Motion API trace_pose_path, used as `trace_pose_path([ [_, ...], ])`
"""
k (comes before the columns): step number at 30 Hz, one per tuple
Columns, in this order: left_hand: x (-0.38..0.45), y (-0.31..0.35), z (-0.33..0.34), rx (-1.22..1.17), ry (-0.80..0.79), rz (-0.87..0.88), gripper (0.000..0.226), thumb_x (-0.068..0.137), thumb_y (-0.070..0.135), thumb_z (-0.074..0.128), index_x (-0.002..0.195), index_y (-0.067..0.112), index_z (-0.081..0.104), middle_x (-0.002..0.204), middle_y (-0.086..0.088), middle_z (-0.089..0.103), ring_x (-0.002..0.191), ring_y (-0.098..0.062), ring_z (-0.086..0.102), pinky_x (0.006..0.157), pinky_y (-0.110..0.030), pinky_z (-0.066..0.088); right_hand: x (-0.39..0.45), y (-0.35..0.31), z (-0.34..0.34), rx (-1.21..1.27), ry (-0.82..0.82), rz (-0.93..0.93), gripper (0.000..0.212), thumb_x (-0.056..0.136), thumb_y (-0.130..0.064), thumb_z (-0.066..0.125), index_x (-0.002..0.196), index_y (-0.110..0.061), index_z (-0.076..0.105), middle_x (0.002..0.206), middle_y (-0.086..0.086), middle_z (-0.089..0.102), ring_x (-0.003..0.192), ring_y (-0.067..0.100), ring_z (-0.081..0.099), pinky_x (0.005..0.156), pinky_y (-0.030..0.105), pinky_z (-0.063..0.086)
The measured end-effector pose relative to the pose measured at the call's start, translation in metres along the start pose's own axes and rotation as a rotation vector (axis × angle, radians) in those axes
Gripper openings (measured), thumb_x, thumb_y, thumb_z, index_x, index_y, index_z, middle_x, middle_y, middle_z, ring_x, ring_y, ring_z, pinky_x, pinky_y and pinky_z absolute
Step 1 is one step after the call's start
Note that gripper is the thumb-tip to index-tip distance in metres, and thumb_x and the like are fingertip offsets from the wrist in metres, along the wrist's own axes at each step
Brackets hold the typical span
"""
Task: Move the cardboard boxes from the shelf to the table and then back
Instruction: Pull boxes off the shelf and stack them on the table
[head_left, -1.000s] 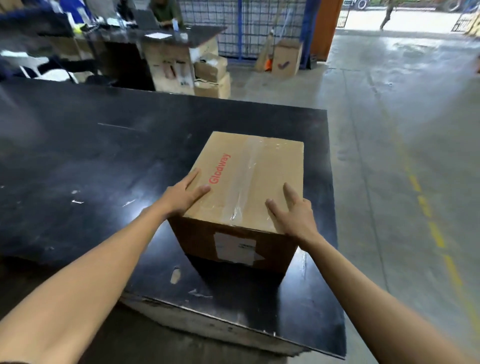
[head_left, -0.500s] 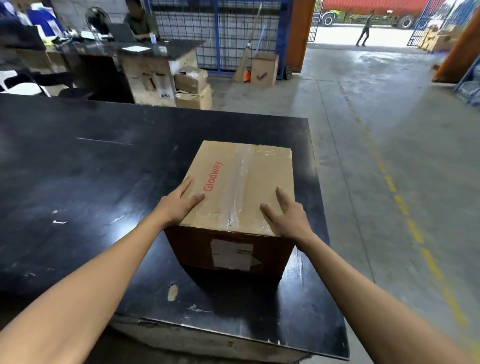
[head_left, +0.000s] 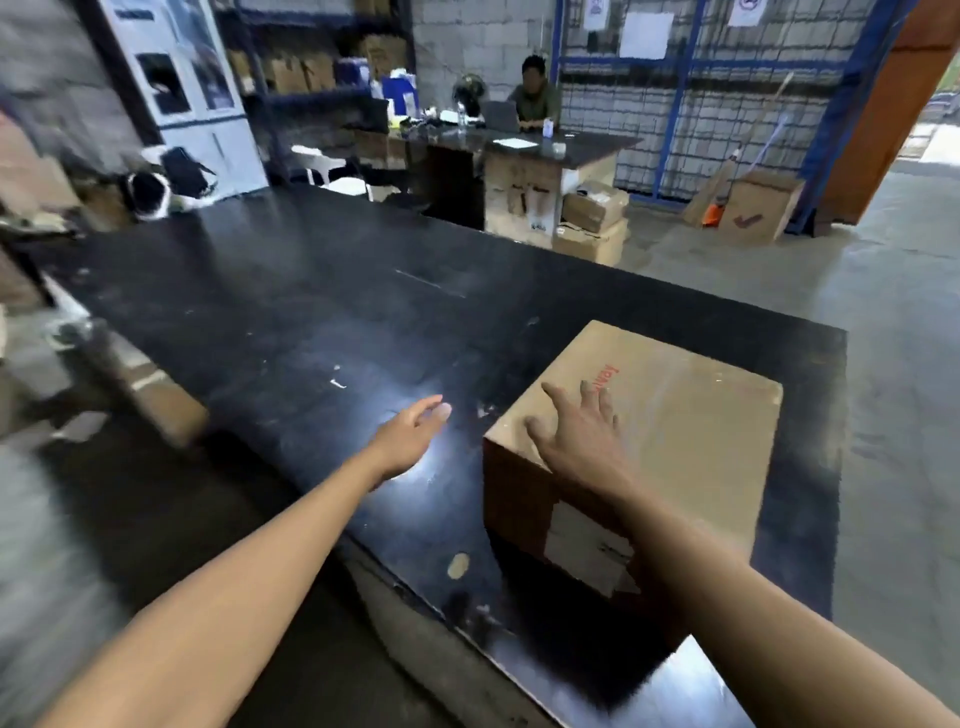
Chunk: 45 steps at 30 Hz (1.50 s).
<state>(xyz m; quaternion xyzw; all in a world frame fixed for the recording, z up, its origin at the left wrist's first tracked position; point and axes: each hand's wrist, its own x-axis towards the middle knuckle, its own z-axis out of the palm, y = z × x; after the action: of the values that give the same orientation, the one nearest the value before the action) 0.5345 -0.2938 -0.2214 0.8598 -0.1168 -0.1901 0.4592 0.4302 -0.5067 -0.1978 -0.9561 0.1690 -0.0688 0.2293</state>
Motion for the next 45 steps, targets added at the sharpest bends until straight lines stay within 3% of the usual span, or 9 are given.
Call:
trace_pose_path([
  [8,-0.167,-0.104,-0.118,-0.104,0.602,-0.28,0.072,0.086,0.068,0.048,0.147,0.031,0.041,0.127,-0.004,0.062,0.113,-0.022,0.061,0.102,-0.038,0.047,-0.009,-0.182,0.081,0.029,-0.254,-0.512,0.063,0.096,-0.056,0.041,0.152,-0.032,0.03,0.16,0.018,0.019,0.146,0.039,0.012,0.114,0.055,0.022],
  [14,-0.325,-0.149,-0.158,-0.105,1.062,-0.512,0.055,0.1,0.045,0.047,0.147,0.016,0.041,0.116,-0.009,0.063,0.118,-0.03,0.06,0.102,-0.038,0.044,-0.103,-0.325,0.12,0.082,-0.488,-0.908,0.062,0.097,-0.055,0.044,0.153,-0.033,0.028,0.161,0.016,0.017,0.147,0.036,0.013,0.116,0.054,0.022],
  [22,-0.488,-0.133,-0.191,-0.182,1.733,-0.503,0.051,0.101,0.039,0.047,0.15,0.031,0.036,0.113,0.0,0.063,0.103,-0.028,0.065,0.094,-0.045,0.05,-0.232,-0.474,0.11,0.181,-0.614,-1.41,0.067,0.094,-0.057,0.045,0.153,-0.033,0.025,0.159,0.022,0.019,0.148,0.039,0.013,0.117,0.053,0.022],
  [26,-0.525,-0.116,-0.228,-0.232,1.895,-0.367,0.065,0.1,0.046,0.045,0.155,0.043,0.011,0.087,0.004,0.06,0.089,-0.029,0.066,0.084,-0.043,0.052,-0.271,-0.55,0.07,0.37,-0.631,-1.572,0.065,0.098,-0.053,0.045,0.155,-0.032,0.022,0.163,0.019,0.009,0.15,0.037,0.009,0.118,0.051,0.02],
  [30,-0.545,-0.093,-0.266,-0.265,2.089,-0.261,0.085,0.089,0.069,0.042,0.153,0.045,-0.007,0.146,-0.001,0.046,0.133,-0.027,0.047,0.109,-0.048,0.039,-0.295,-0.63,0.019,0.649,-0.641,-1.608,0.064,0.097,-0.054,0.045,0.154,-0.036,0.023,0.158,0.017,0.023,0.146,0.037,0.02,0.116,0.05,0.024],
  [34,-0.547,-0.077,-0.285,-0.222,2.262,-0.187,0.08,0.093,0.049,0.048,0.15,0.054,-0.008,0.159,-0.005,0.026,0.139,-0.03,0.038,0.114,-0.048,0.031,-0.321,-0.691,-0.027,0.839,-0.601,-1.714,0.064,0.097,-0.055,0.044,0.154,-0.04,0.02,0.159,0.013,0.023,0.146,0.034,0.02,0.117,0.052,0.022],
  [38,-0.558,-0.067,-0.298,-0.423,2.304,0.14,0.064,0.095,0.039,0.038,0.145,0.064,0.005,0.153,0.011,0.036,0.11,-0.01,0.053,0.099,-0.052,0.044,-0.342,-0.745,-0.065,0.819,-0.467,-1.791,0.063,0.094,-0.057,0.044,0.153,-0.043,0.023,0.162,0.017,0.011,0.149,0.038,0.009,0.116,0.057,0.018],
  [42,-0.574,-0.051,-0.324,-0.594,2.292,0.063,0.062,0.099,0.054,0.039,0.152,0.051,0.007,0.143,0.008,0.045,0.091,-0.014,0.06,0.077,-0.048,0.053,-0.348,-0.791,-0.082,0.608,-0.375,-1.846,0.064,0.091,-0.056,0.052,0.15,-0.046,0.029,0.164,0.014,0.005,0.15,0.038,-0.001,0.118,0.058,0.013],
  [45,-0.584,-0.04,-0.345,-0.741,2.309,0.047,0.061,0.097,0.05,0.049,0.15,0.046,0.018,0.126,-0.002,0.061,0.078,-0.023,0.069,0.056,-0.048,0.058,-0.349,-0.81,-0.088,0.556,-0.507,-1.898,0.061,0.09,-0.054,0.058,0.146,-0.039,0.041,0.153,0.014,0.026,0.141,0.039,0.027,0.116,0.046,0.029],
])
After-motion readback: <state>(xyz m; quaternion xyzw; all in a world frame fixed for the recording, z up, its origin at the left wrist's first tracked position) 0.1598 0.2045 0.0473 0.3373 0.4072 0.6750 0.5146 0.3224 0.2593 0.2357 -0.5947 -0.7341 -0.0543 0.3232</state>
